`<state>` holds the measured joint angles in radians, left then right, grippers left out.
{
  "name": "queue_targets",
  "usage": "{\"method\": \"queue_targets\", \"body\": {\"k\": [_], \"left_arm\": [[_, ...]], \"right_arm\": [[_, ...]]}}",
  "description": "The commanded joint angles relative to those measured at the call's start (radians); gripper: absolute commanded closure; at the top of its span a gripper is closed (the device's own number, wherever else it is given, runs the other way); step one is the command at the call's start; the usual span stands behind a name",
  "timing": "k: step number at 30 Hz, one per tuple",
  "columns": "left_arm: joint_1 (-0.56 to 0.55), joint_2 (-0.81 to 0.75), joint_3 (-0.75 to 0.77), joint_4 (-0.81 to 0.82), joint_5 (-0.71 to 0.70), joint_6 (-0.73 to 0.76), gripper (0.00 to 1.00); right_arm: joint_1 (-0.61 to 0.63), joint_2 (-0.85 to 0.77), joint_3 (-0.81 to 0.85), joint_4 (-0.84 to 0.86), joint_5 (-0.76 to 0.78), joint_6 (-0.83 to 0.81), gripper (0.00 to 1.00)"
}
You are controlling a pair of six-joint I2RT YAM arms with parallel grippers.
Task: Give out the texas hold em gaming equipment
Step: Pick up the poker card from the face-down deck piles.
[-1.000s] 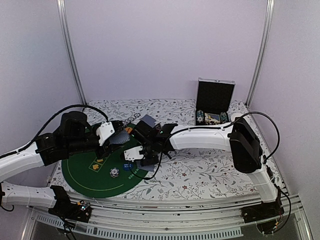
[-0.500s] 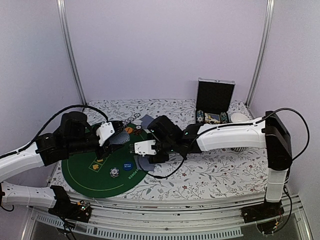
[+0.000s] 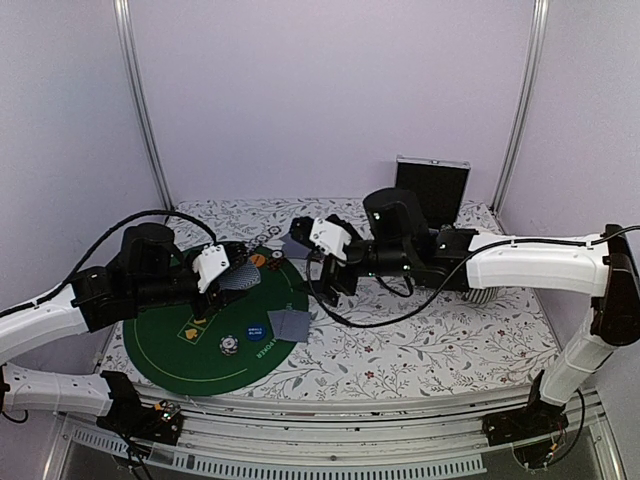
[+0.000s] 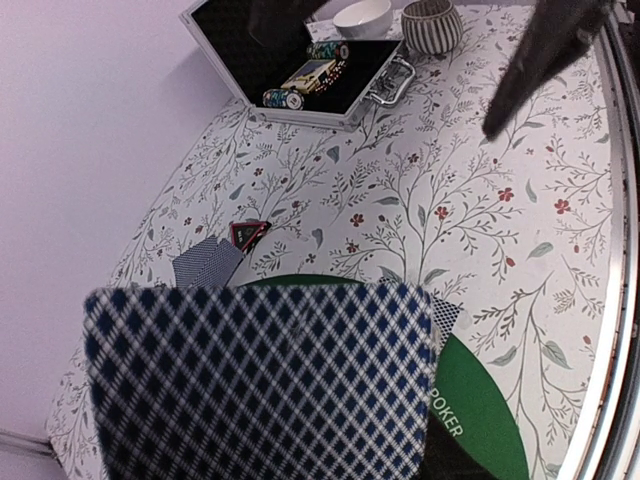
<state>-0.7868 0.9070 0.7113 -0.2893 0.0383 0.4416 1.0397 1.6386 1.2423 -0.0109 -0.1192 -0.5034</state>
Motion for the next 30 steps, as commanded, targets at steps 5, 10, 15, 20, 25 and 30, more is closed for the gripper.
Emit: {"method": "queue_targets", "body": {"k": [5,10,15,20,25,30], "left_arm": [[0.008,-0.001,-0.007,0.026,0.013,0.012,0.51],[0.008,0.0,-0.008,0.027,0.016,0.011,0.51],[0.008,-0.002,-0.009,0.027,0.017,0.011,0.51],[0.009,-0.003,-0.008,0.027,0.021,0.011,0.51],[0.008,-0.006,-0.008,0.027,0.023,0.011,0.51],[0.008,-0.011,-0.009,0.028,0.022,0.012,0.51]], "right_arm": [[-0.049,0.045,0.164,0.128,-0.376,0.419,0.01],[-0.045,0.138,0.249,0.103,-0.366,0.572,0.01],[-0.032,0.229,0.328,0.069,-0.411,0.607,0.01],[-0.027,0.313,0.399,0.047,-0.429,0.637,0.0],[-0.027,0.385,0.456,0.045,-0.401,0.669,0.01],[-0.029,0.413,0.492,0.0,-0.322,0.69,0.04]]}}
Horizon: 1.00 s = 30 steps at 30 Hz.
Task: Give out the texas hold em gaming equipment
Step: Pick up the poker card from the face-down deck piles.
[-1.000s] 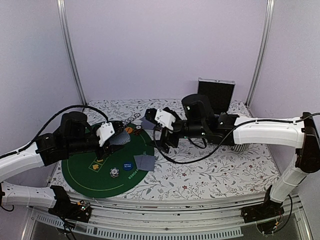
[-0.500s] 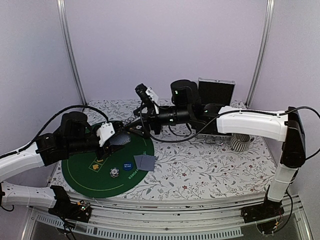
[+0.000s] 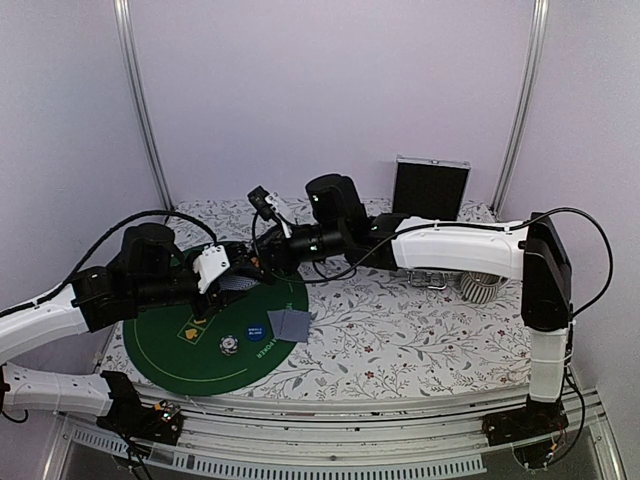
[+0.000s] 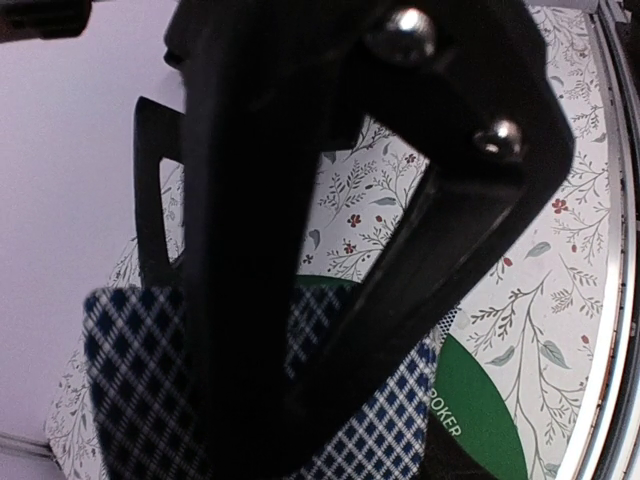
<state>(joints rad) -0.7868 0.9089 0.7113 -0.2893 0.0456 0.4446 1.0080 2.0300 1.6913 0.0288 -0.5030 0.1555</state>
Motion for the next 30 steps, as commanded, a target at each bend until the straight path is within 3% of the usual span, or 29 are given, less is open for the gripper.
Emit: {"method": "queue_targets", "body": {"k": [1,11,19,22,26,30], "left_arm": [[0.008,-0.012,-0.009,0.029,0.015,0.008,0.51],[0.008,-0.009,-0.009,0.029,0.012,0.007,0.51],[0.008,-0.004,-0.009,0.029,0.011,0.009,0.51],[0.008,0.0,-0.007,0.027,0.009,0.008,0.51],[0.008,-0.001,-0.009,0.028,0.006,0.007,0.51],[0.008,0.001,-0.009,0.028,0.004,0.007,0.51]], "right_arm": [[0.002,0.016,0.04,-0.05,0.08,0.028,0.04],[0.003,-0.072,-0.023,-0.119,0.182,-0.016,0.09],[0.003,-0.09,-0.017,-0.155,0.142,-0.028,0.23],[0.004,-0.088,-0.015,-0.157,0.091,-0.026,0.34],[0.007,-0.075,-0.001,-0.15,-0.021,-0.029,0.62],[0.007,-0.084,0.003,-0.161,-0.017,-0.022,0.75]]}}
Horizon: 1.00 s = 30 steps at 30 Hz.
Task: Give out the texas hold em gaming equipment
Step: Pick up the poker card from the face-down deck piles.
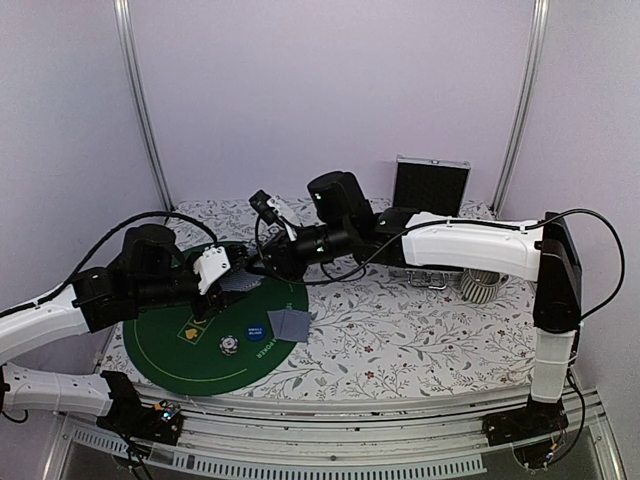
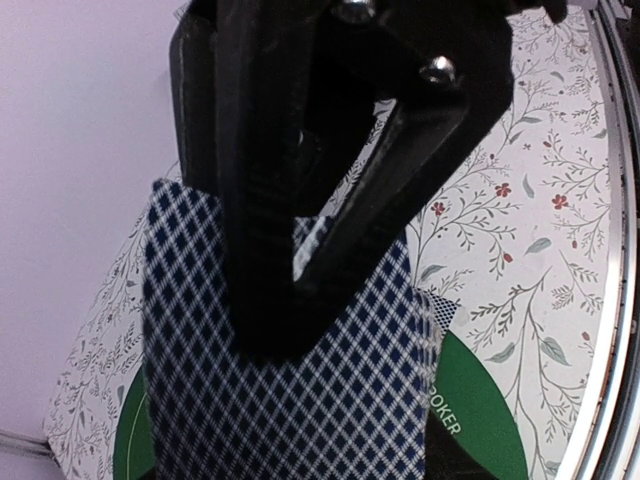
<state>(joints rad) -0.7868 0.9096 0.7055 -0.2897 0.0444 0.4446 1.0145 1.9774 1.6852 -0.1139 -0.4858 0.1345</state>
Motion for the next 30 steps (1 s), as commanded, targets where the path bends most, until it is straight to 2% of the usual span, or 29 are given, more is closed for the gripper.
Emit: {"method": "queue_targets", "body": {"k": [1,8,20,24,27,30], "left_arm": [[0.008,0.0,-0.003,0.027,0.006,0.006,0.51],[0.008,-0.002,-0.004,0.028,0.007,0.006,0.51],[0.009,0.002,-0.004,0.027,0.005,0.007,0.51],[0.008,0.003,-0.003,0.028,0.005,0.006,0.51],[0.008,0.003,-0.003,0.029,0.005,0.006,0.51],[0.009,0.006,-0.003,0.029,0.008,0.006,0.51]], "right_arm": [[0.001,-0.036,0.011,-0.023,-0.026,-0.004,0.78],[0.001,-0.05,0.023,-0.086,0.012,-0.015,0.96],[0.002,-0.068,0.054,-0.15,0.018,-0.027,0.98],[0.002,-0.077,0.054,-0.151,0.019,-0.033,0.97],[0.003,-0.074,0.053,-0.153,0.025,-0.035,0.85],[0.004,-0.071,0.054,-0.156,0.031,-0.032,0.78]]}}
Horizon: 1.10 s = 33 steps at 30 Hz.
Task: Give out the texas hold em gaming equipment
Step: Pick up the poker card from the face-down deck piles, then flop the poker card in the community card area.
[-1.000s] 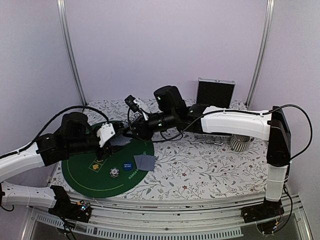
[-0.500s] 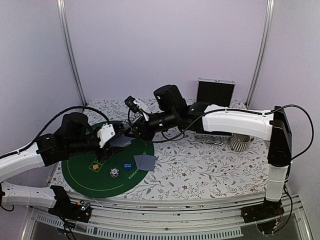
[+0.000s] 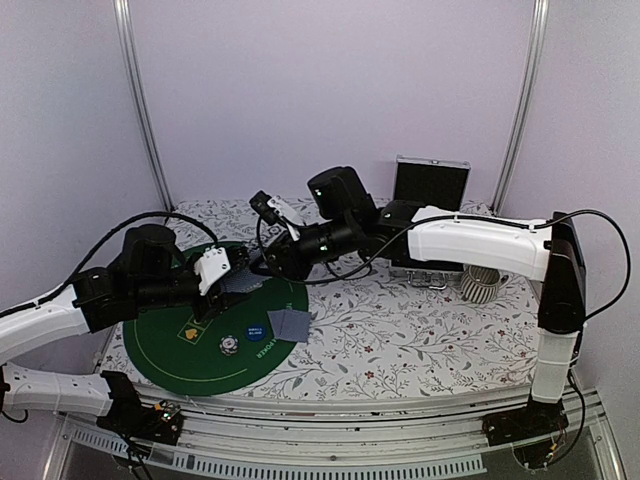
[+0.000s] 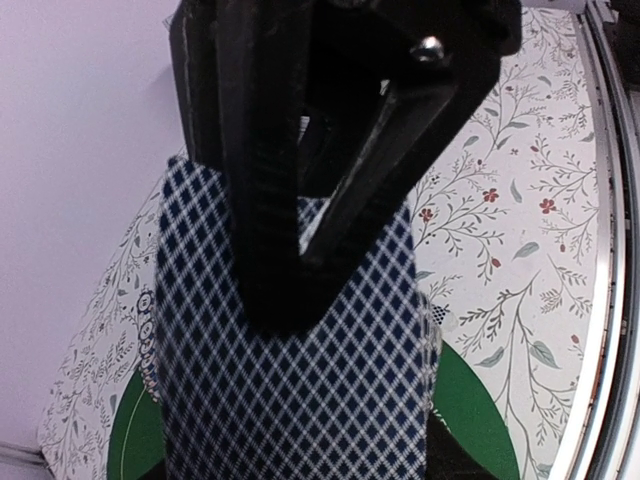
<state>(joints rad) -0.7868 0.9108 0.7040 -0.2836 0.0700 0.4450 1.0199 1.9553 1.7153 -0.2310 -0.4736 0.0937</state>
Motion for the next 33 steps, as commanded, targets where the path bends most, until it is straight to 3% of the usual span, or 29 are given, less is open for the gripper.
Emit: {"method": "queue_targets", "body": {"k": [1,8,17,33], "left_arm": [[0.008,0.006,0.0,0.023,-0.017,0.006,0.51],[0.008,0.005,-0.001,0.022,-0.017,0.007,0.51],[0.008,0.005,0.0,0.021,-0.019,0.006,0.51],[0.021,0.008,0.006,0.036,-0.106,-0.023,0.51]], "right_arm": [[-0.001,-0.048,0.026,-0.039,0.019,0.009,0.77],[-0.001,-0.055,0.036,-0.059,0.035,0.007,0.75],[-0.001,-0.074,0.065,-0.137,0.081,-0.003,0.98],[-0.004,-0.169,0.096,-0.168,0.061,-0.025,0.98]]}}
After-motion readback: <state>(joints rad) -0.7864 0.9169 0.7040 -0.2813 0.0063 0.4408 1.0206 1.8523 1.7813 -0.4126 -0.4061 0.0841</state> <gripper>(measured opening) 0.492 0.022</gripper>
